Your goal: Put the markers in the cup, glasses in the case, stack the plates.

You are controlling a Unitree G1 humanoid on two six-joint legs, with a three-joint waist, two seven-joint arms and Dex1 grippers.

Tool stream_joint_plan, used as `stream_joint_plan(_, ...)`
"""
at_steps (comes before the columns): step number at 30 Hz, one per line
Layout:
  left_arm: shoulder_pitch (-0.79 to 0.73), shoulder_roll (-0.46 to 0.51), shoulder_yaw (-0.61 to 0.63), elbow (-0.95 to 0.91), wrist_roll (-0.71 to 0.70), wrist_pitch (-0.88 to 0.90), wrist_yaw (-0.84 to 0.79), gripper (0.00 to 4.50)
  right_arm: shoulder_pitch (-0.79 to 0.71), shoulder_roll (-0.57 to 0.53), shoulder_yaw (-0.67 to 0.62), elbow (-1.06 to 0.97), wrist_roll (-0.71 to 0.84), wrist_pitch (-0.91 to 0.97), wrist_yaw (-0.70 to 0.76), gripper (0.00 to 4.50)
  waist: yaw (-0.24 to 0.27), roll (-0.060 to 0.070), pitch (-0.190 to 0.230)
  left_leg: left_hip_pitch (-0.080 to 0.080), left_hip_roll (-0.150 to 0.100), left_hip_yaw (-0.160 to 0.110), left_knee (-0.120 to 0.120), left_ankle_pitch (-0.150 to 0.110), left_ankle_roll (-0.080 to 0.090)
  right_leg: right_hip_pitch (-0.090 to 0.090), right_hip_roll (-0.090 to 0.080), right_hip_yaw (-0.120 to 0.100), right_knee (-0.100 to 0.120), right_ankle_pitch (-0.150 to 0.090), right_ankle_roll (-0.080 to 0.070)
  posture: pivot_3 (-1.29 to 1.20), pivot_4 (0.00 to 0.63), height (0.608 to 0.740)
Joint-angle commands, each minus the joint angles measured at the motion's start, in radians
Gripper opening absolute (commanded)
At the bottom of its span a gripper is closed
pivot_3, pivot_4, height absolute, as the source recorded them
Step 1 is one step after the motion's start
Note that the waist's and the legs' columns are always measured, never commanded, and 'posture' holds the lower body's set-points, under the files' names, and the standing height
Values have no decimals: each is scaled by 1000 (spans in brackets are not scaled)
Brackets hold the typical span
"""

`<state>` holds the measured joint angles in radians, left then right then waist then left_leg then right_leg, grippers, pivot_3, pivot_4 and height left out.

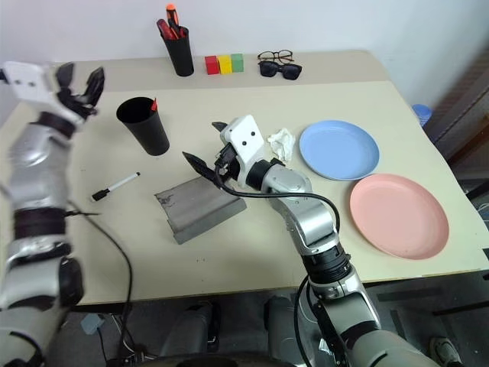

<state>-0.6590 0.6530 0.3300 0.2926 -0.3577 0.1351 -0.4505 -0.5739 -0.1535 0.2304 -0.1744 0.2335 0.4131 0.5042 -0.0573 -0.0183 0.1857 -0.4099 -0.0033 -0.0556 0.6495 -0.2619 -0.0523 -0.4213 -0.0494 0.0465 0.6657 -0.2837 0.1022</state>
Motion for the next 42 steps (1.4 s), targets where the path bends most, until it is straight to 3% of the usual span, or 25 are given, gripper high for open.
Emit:
stream_joint_plan(1, 147, 152, -21, -218, -52, 279, -122, 4468, 0, 5, 8, -46, 3, -5, 11, 4500, -4, 0, 0, 0, 0, 0, 0, 0, 0, 0, 0, 0, 0, 0, 0, 0, 150, 740)
stream_joint_plan(5, 268, 279, -116, -341, -66, 535, -214, 4468, 2, 0, 21, -38, -2, -13, 35, 4500, 9, 0, 0, 0, 0, -1, 0, 0, 0, 2, 0, 0, 0, 0, 0, 0, 150, 740)
stream_joint_plan(8, 255, 325, -244, -337, -19, 694, -240, 4468, 12, -31, 48, -50, 2, -10, 93, 4500, 16, 0, 0, 1, 0, -2, 1, 0, 0, 3, 0, -1, 0, 0, 0, 0, 150, 740)
stream_joint_plan(11, 201, 325, -350, -281, 31, 777, -250, 4468, 26, -64, 66, -66, 1, -13, 139, 4500, 16, 0, 0, 2, -1, -2, 1, 0, 0, 5, 1, -1, -1, 0, 0, 0, 150, 740)
stream_joint_plan(15, 97, 267, -432, -128, 110, 752, -233, 4468, 39, -83, 71, -75, -8, -17, 152, 4500, 15, 0, 0, 1, 0, -2, 1, 0, 0, 3, 2, -1, 0, 0, 0, 0, 150, 740)
stream_joint_plan(18, 28, 219, -450, -9, 145, 727, -235, 3631, 52, -88, 71, -91, -20, -14, 144, 4500, 15, 0, 0, 2, 0, -2, 1, 0, 0, 3, 2, -1, 0, 0, 0, 0, 150, 740)
stream_joint_plan(25, 4, 191, -416, 71, 166, 700, -243, 101, 78, -89, 68, -122, -29, 2, 123, 4500, 13, 0, 0, 2, 0, -2, 1, 0, 0, 4, 2, -1, 1, 0, 0, 0, 150, 740)
stream_joint_plan(28, -16, 153, -272, 121, 135, 600, -141, 14, 80, -88, 67, -126, -32, 5, 121, 4500, 14, 0, 0, 2, 0, -2, 1, 0, 0, 3, 2, 0, 1, 0, 0, 0, 150, 740)
stream_joint_plan(31, -69, 88, -96, 181, 133, 358, 78, 14, 79, -88, 66, -126, -33, 6, 121, 4500, 17, -1, 0, 1, 1, -2, 2, 0, 0, 2, 1, -1, 2, 0, 0, 0, 150, 740)
stream_joint_plan(34, -124, 38, -7, 138, 110, 146, 145, 14, 65, -82, 63, -107, -38, -8, 119, 4500, 25, -3, -1, -1, 0, -2, 2, 0, 0, 0, -1, -1, 1, 0, 0, 0, 150, 740)
stream_joint_plan(37, -173, -26, 8, 78, 109, 4, 178, 14, 44, -60, 55, -76, -49, -30, 98, 4500, 42, -4, -1, -1, -1, -1, 3, 0, 0, 0, -3, -1, 1, 0, 0, 0, 150, 740)
stream_joint_plan(42, -254, -163, -70, 82, 154, -130, 202, 14, 18, -21, 57, -31, -69, -61, 70, 4500, 48, -4, -2, -1, -3, -1, 4, 0, 0, 2, -3, -2, 1, 0, 0, 0, 150, 740)
